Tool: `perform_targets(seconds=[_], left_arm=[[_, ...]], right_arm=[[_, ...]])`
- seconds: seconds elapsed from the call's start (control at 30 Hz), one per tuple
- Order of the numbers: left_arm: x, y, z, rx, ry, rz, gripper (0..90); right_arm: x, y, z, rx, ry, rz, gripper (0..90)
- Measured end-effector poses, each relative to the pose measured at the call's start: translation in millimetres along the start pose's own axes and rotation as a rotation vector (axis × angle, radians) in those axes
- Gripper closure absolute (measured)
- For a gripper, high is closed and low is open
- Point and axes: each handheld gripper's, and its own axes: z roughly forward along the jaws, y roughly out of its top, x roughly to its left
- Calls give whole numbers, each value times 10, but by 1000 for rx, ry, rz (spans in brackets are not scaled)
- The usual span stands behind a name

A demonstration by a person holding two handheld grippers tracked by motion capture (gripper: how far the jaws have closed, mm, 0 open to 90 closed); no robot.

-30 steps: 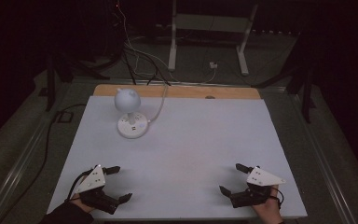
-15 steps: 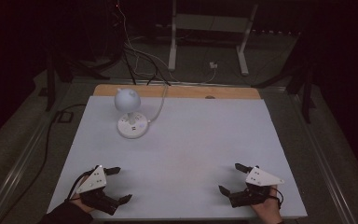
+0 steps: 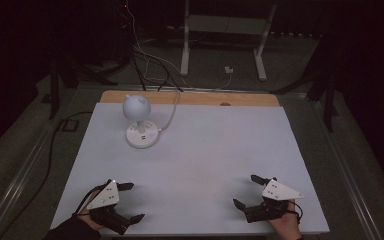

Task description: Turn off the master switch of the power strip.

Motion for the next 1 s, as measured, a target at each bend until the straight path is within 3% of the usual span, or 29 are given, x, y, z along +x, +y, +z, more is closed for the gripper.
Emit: perform_targets(seconds=[0.33, 0.53, 0.8, 1.0], left_arm=[[-72, 96, 34, 32, -80, 24, 2], [-93, 199, 22, 14, -113, 21, 2], [-90, 321, -7, -17, -122, 10, 3], [-44, 455, -47, -48, -103, 15, 3]], right_arm=[[66, 36, 14, -13, 15, -15, 0], [72, 58, 2, -35, 19, -12, 0], [64, 64, -17, -47, 12, -9, 0], [65, 62, -15, -47, 16, -5, 0]])
